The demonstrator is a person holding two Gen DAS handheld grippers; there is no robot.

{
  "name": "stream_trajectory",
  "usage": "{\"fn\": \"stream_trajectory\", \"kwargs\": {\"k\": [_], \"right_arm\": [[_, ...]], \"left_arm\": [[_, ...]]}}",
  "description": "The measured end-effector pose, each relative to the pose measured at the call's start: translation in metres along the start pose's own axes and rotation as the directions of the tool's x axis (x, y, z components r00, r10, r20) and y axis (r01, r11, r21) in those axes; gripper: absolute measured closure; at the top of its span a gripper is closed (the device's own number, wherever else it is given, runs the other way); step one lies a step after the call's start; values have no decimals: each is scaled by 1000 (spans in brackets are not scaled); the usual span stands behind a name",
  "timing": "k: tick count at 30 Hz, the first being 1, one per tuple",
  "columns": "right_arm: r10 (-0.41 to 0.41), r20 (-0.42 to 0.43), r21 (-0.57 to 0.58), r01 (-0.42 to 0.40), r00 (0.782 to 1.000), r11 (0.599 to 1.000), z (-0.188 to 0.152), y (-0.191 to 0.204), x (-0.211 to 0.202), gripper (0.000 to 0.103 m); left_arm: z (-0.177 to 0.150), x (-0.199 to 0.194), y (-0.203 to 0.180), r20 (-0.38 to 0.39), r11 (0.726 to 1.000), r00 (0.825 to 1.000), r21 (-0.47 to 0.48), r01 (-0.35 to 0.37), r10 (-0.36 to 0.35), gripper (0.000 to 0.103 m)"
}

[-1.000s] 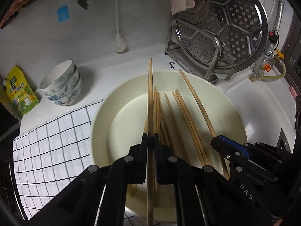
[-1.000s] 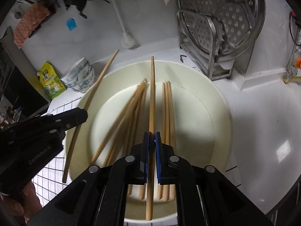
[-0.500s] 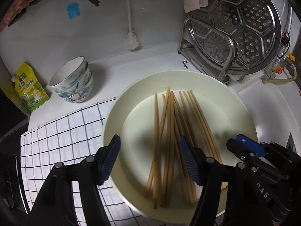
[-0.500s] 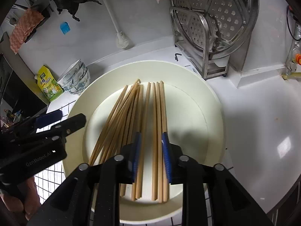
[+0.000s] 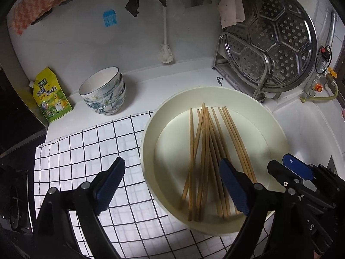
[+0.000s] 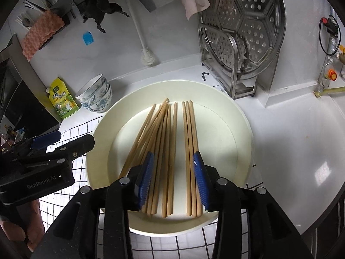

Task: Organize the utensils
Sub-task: 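Lift both open tools slightly away from the basin rim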

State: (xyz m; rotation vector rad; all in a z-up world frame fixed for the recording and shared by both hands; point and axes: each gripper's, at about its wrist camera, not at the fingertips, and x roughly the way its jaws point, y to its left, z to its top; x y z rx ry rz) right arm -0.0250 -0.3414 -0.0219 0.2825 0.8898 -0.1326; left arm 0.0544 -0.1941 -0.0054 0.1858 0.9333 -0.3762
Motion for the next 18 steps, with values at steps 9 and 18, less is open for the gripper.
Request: {"fn": "stream_trajectory", "kwargs": {"k": [9,18], "right_arm": [[-20,4,-25,20,1000,999,-7,10,-13,57],[-29,17,-30,30,999,999,-11,13,-27,46]], "left_arm": [[-1,-23,5,46,1000,999,-11,12,-11,12],[-5,-40,10,63,1000,998,-21,12,-10,7]]}}
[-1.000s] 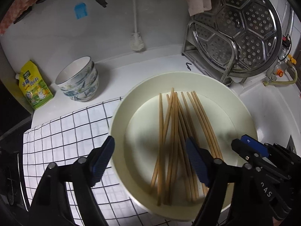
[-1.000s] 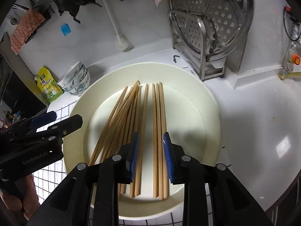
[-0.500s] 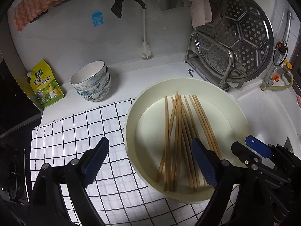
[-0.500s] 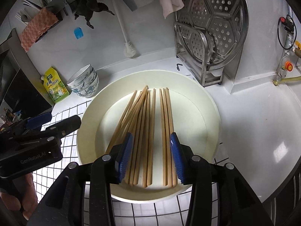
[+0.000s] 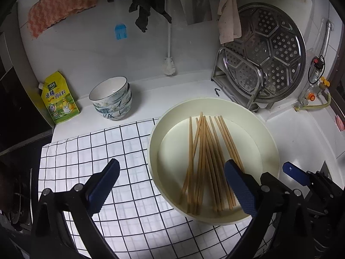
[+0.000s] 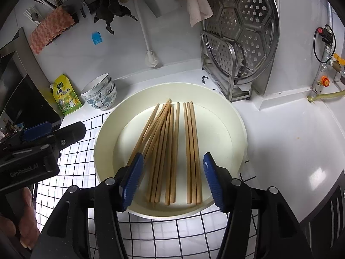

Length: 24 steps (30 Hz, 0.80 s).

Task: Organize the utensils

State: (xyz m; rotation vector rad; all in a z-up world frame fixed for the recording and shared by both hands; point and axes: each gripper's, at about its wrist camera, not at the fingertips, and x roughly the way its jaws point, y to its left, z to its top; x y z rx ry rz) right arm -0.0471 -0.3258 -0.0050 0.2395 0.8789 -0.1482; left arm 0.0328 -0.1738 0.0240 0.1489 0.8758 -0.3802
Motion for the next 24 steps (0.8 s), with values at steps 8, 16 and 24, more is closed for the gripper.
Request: {"fn": "stream_trajectory", "kwargs": {"k": [8,16,24], "right_arm": [[-8,0,-17,8,1000,1000,0,5,-8,39],[-27,10,-22,27,1000,999,3,8,-15,37],[-28,12,-25,29,1000,999,3,11,-18,37]], "left_arm": [[0,-7,3,1,1000,1000,-1,-4,4,6],[-2,-13,7,1,1000,1000,-3,-6,6,6],[-4,-20,8,18,1000,1000,9,-6,5,6]]}}
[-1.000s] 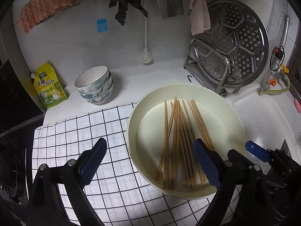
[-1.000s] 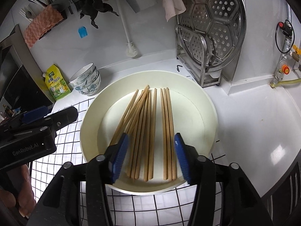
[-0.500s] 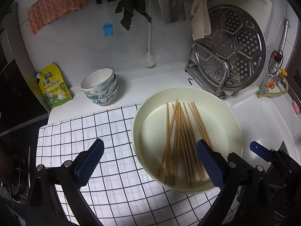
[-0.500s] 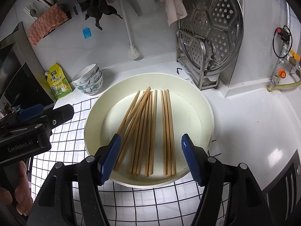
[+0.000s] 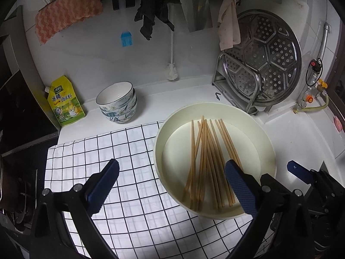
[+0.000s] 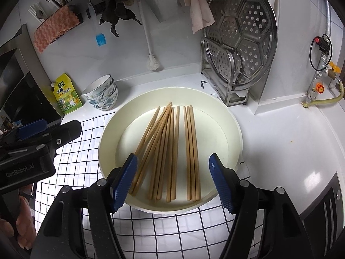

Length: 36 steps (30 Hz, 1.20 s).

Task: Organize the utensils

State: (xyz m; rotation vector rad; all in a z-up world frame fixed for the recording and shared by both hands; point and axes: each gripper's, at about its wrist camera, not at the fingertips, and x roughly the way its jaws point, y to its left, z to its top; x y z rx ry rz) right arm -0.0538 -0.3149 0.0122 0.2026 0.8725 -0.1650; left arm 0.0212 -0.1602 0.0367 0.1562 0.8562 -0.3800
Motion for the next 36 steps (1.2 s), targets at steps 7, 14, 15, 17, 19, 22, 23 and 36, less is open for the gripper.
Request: {"fn": "stream_trajectory", "kwargs": {"k": [7,14,15,17,19,22,23,36], "right_arm": [[-2,3,-2,2,1000,1000,-1,2,-2,37],[0,3,-4,0,1000,1000,-2,4,-3,37],[0,3,-6,0,1000,1000,-2,5,-3,37],[1,3,-8,-1,1000,1000,-2,7,-3,37],[2,4,-9,-2,1000,1000,-2,7,-4,37],[1,5,-10,-1,1000,1000,-1,7,-4,37],[2,5,-9,-2,1000,1000,-1,7,-4,37],[3,7,-12,-3,1000,1000,-2,7,-6,37]], "left_arm": [[-2,-1,1,-5,1000,1000,6,0,0,6],[-3,-2,3,-9,1000,1000,9,-10,10,6],[-4,-2,3,-9,1000,1000,9,-10,10,6],[-3,-2,3,-8,1000,1000,9,-10,10,6],[-4,-2,3,-6,1000,1000,8,-8,8,6],[-4,-3,4,-7,1000,1000,9,-6,6,6],[-4,-3,4,-8,1000,1000,9,-7,7,6],[-5,-5,5,-3,1000,1000,15,-8,9,6]]}}
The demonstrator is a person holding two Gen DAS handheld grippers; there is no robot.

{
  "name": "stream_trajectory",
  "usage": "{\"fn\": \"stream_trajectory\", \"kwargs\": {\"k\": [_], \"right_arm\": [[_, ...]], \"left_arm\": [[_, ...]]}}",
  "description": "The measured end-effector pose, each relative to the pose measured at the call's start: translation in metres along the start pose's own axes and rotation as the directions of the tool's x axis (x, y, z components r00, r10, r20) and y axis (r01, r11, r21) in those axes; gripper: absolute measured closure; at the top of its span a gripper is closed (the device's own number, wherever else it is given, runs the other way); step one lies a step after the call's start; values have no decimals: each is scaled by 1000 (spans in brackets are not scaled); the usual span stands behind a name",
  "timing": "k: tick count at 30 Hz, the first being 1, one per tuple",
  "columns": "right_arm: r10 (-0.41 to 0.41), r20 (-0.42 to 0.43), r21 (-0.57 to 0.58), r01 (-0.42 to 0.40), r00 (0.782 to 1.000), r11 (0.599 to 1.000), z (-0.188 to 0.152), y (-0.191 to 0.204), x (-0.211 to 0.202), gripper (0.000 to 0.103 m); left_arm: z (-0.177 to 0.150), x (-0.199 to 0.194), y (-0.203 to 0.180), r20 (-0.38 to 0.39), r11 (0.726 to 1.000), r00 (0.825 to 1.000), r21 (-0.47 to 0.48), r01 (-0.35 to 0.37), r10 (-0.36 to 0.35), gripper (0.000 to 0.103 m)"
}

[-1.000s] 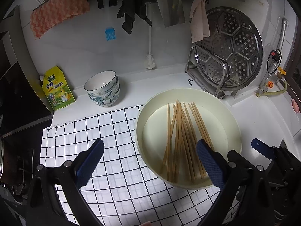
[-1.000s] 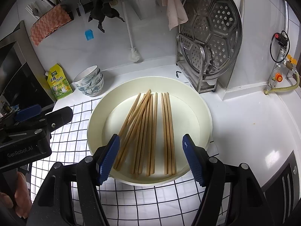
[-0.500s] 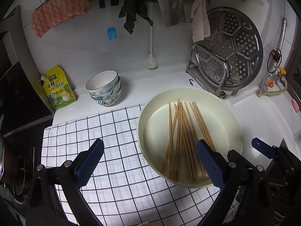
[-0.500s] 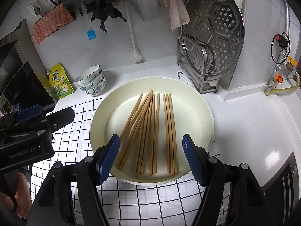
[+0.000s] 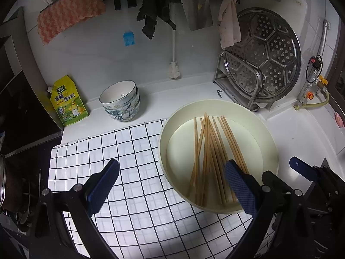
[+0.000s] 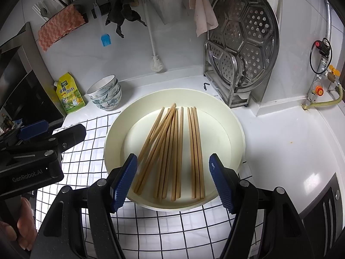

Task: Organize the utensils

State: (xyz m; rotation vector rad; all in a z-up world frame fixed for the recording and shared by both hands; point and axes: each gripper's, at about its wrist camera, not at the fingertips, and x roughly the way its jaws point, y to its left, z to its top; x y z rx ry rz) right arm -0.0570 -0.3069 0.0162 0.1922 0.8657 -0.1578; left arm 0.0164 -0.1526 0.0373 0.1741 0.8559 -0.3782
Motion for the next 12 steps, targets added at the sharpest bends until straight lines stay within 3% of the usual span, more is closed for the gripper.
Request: {"fn": "stream_trajectory", "kwargs": {"k": [12], "right_arm": [[-2,6,-2,2,1000,1000,1,0,-2,37]], "left_arm": [[-1,-1,0,-6,1000,1000,4,1,-1,6]]}}
